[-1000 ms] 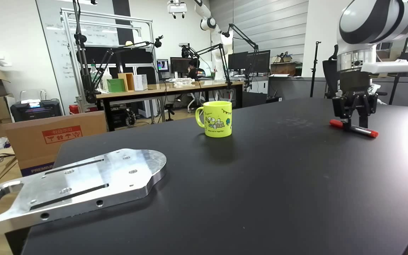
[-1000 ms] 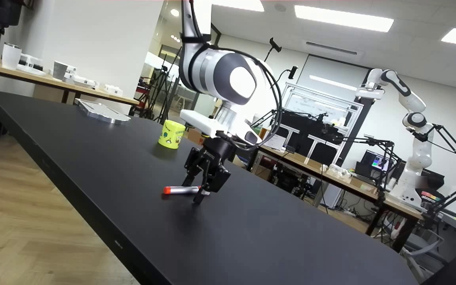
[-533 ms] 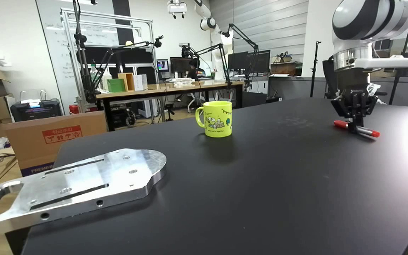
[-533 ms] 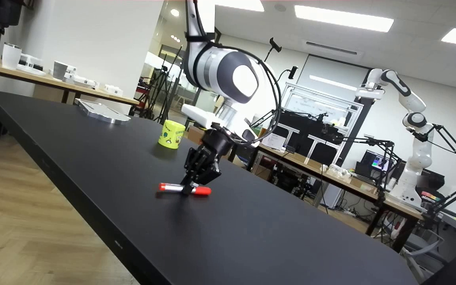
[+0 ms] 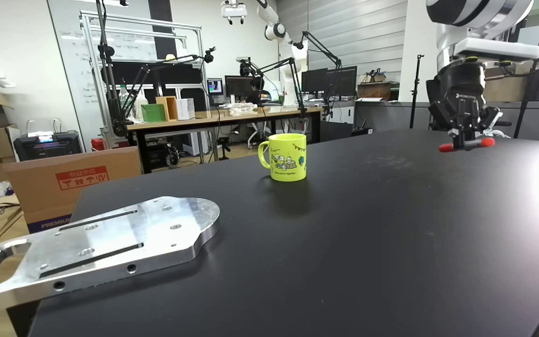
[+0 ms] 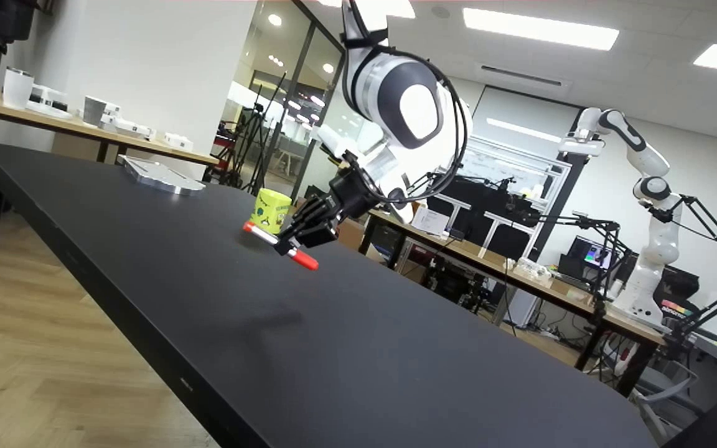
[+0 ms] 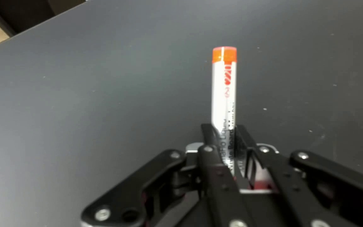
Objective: Put the marker in the cup
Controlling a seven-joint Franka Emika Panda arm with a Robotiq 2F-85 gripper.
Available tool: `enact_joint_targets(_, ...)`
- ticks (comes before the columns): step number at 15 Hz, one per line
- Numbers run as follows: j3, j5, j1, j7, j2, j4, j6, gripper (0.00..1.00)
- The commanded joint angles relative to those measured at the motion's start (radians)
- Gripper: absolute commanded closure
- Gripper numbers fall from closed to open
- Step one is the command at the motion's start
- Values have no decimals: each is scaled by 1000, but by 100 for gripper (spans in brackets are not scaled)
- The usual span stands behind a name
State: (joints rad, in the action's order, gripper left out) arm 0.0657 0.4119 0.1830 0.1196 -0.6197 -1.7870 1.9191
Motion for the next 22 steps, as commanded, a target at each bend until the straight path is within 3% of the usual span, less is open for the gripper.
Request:
enact_joint_targets(1,-25,102,11,96,-26,119,-100,95)
enact_joint_targets(6,-65,237,-20,199,-80,294,-211,95)
enact_joint_targets(12,-127,372,-93,261,-174,481,-240,95)
enact_joint_targets(16,-139,430,-90,289,-269,653,-332,95)
enact_joint_targets(21,-158,531,-32,282,-399,825,-457,95)
enact_joint_targets(22,-128,503,-65,238,-319,701,-396,80)
